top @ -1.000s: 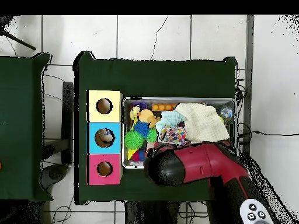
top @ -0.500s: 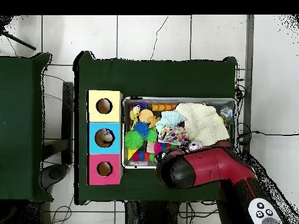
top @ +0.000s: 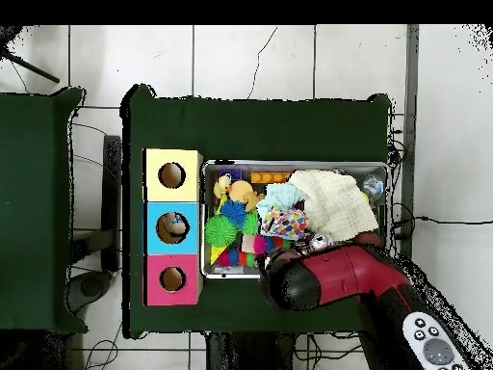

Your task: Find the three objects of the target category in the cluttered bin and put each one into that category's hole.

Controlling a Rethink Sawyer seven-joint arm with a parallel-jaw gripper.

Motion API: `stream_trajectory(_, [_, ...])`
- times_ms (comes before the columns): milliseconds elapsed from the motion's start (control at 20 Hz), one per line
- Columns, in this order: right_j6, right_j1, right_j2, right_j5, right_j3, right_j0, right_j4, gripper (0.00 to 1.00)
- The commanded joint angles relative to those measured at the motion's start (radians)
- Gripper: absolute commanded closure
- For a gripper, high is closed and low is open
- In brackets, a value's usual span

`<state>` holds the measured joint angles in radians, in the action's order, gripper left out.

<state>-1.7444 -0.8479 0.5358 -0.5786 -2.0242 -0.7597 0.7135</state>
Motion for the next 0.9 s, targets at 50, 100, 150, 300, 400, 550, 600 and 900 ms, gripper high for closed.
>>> stream_trajectory(50, [0.011, 0.120, -0.023, 0.107, 0.039, 0.009, 0.105, 0.00])
stream_trajectory(100, [0.004, 0.128, -0.026, 0.119, 0.044, 0.011, 0.112, 0.00])
stream_trajectory(150, [-0.002, 0.135, -0.030, 0.132, 0.051, 0.016, 0.119, 0.00])
stream_trajectory(300, [-0.010, 0.162, -0.037, 0.152, 0.074, 0.024, 0.131, 0.00])
stream_trajectory(400, [-0.008, 0.175, -0.036, 0.158, 0.083, 0.023, 0.132, 0.00])
stream_trajectory(550, [0.002, 0.172, -0.033, 0.161, 0.086, 0.014, 0.131, 0.00])
stream_trajectory(600, [0.008, 0.172, -0.031, 0.159, 0.090, 0.011, 0.129, 0.00])
stream_trajectory(900, [0.070, 0.181, -0.001, 0.119, 0.115, -0.019, 0.111, 0.00])
